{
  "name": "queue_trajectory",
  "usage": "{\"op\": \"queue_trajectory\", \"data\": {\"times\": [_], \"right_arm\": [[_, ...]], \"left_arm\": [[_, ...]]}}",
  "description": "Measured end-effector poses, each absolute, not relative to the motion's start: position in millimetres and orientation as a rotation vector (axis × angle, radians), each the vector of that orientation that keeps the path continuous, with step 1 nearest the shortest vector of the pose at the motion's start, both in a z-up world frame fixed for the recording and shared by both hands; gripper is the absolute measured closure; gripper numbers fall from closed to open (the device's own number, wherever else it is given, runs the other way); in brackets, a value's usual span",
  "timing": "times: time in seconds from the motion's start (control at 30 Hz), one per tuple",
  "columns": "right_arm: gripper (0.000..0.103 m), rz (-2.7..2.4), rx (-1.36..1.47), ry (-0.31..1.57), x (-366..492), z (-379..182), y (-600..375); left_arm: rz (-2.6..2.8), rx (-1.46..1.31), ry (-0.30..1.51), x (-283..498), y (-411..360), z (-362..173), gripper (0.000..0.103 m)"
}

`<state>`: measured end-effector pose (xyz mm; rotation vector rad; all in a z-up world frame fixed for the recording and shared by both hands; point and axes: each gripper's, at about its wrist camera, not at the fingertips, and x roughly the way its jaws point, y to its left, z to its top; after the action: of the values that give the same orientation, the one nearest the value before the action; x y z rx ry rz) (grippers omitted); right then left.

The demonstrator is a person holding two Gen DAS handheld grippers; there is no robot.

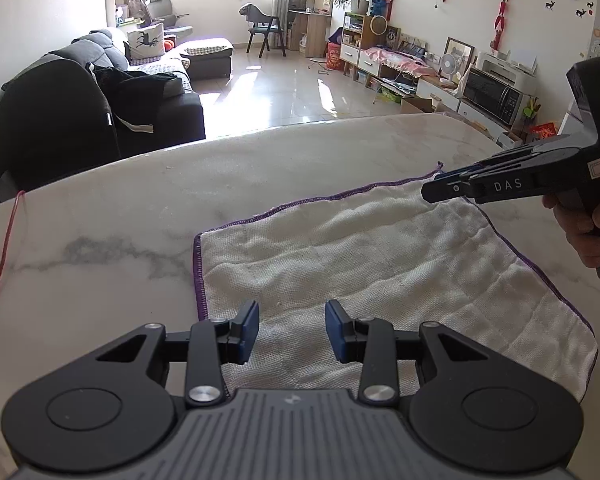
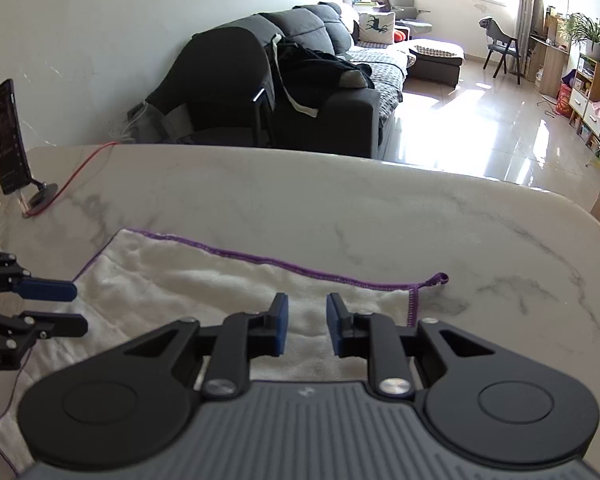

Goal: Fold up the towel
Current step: 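Open both grippers and raise them away from the flat towel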

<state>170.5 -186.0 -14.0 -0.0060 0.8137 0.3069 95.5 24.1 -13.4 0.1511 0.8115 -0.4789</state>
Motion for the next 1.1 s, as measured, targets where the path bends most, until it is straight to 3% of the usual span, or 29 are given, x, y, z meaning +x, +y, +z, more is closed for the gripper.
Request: {"op": "queue_trajectory", "data": {"times": [0.37,1.1], "right_arm": [[0.08,0.53,-0.07,0.877,145.5,-16.0,-115.7],[0.081,0.245,-0.02,0.882,86.7,-31.2,-206.8]], "left_arm": [[-0.606,0.183,0.819,24.8,19.1,-22.1,0.066],[-0.605,0.213,0.772,-11.3,31.6,-29.1,0.059]]}}
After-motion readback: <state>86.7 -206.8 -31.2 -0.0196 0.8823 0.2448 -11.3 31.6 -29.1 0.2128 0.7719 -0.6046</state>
